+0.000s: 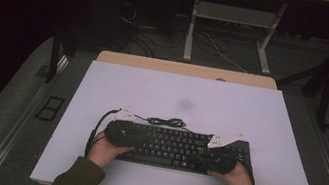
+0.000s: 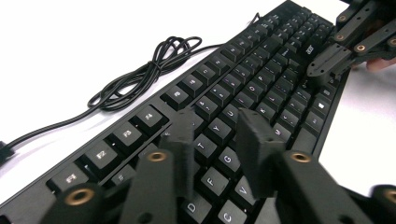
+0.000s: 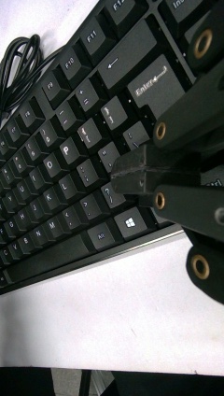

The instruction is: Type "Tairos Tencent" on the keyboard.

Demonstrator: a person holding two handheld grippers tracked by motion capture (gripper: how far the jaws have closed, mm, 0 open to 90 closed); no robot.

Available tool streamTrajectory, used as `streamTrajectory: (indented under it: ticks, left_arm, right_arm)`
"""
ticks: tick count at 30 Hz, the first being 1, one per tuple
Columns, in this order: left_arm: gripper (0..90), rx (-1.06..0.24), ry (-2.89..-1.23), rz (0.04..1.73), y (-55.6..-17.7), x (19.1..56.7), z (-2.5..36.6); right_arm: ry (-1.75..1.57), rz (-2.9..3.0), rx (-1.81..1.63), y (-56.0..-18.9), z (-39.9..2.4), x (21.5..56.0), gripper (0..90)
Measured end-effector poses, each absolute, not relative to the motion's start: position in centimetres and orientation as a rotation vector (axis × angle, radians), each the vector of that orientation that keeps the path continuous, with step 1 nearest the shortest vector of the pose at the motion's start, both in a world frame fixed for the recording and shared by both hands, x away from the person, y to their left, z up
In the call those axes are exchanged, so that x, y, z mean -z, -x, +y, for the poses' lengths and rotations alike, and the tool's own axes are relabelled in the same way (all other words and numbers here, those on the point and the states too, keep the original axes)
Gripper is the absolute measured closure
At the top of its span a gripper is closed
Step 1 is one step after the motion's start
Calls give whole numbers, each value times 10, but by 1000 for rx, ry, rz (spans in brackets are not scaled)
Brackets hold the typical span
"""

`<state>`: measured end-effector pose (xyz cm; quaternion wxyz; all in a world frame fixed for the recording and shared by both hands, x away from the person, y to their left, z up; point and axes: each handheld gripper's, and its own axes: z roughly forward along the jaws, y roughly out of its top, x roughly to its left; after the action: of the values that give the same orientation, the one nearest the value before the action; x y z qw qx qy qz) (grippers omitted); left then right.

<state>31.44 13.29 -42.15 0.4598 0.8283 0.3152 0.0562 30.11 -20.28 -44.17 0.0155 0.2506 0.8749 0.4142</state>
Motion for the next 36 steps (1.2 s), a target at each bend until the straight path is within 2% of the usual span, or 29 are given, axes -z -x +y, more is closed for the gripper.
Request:
streamTrajectory:
  ticks: [4, 5, 7, 8, 10, 14, 26, 30, 36]
  left_arm:
    - [515, -151, -2028, 771, -310, 420, 139]
    - [454, -160, -2031, 766, -309, 420, 140]
    - [249, -199, -2034, 791, -306, 420, 141]
    - [188, -210, -2034, 791, -305, 419, 142]
    - [152, -219, -2025, 789, -303, 418, 144]
    - [122, -220, -2022, 798, -300, 419, 146]
    - [124, -205, -2000, 798, -295, 423, 155]
    - [127, -207, -1996, 794, -295, 423, 159]
    - [132, -203, -1974, 801, -292, 422, 162]
  right_arm:
    - [-779, 2722, -1288, -301, -203, 442, 896]
    - [-780, 2721, -1288, -301, -203, 442, 896]
    - [-780, 2721, -1289, -301, -203, 442, 896]
    - [-779, 2721, -1290, -301, -203, 442, 896]
    - [-782, 2721, -1291, -301, -203, 442, 896]
    - [-787, 2719, -1293, -301, -203, 442, 896]
    - [-799, 2674, -1368, -302, -208, 437, 895]
    - [-819, 2657, -1409, -303, -209, 435, 822]
    - [-849, 2621, -1464, -306, -211, 431, 656]
